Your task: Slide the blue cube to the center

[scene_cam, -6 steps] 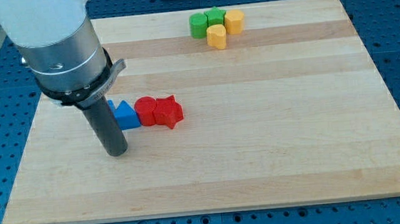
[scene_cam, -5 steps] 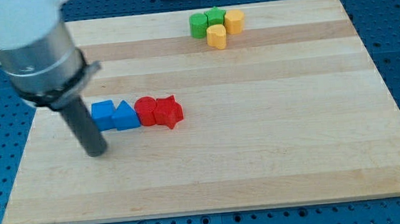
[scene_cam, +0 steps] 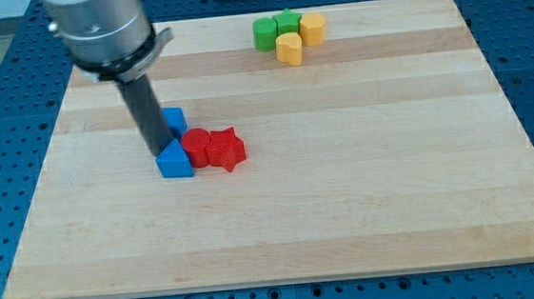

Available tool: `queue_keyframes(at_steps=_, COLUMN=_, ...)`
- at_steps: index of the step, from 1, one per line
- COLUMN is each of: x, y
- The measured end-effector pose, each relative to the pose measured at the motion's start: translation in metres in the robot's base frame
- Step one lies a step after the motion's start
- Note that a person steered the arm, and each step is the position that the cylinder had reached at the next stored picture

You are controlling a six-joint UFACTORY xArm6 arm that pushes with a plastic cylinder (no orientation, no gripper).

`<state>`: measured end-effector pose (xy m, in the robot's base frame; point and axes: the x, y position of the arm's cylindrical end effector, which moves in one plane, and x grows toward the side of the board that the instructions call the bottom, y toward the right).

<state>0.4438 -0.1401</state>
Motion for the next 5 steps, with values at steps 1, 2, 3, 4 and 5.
queue_keyframes(at_steps=1, x=0.001, y=-0.005)
queue_keyframes(at_steps=2, x=0.007, y=-0.038)
queue_keyframes(at_steps=3, x=0.015, y=-0.076)
queue_keyframes(at_steps=4, x=-0.024, y=-0.049)
queue_keyframes(at_steps=5, x=-0.025, y=-0.047)
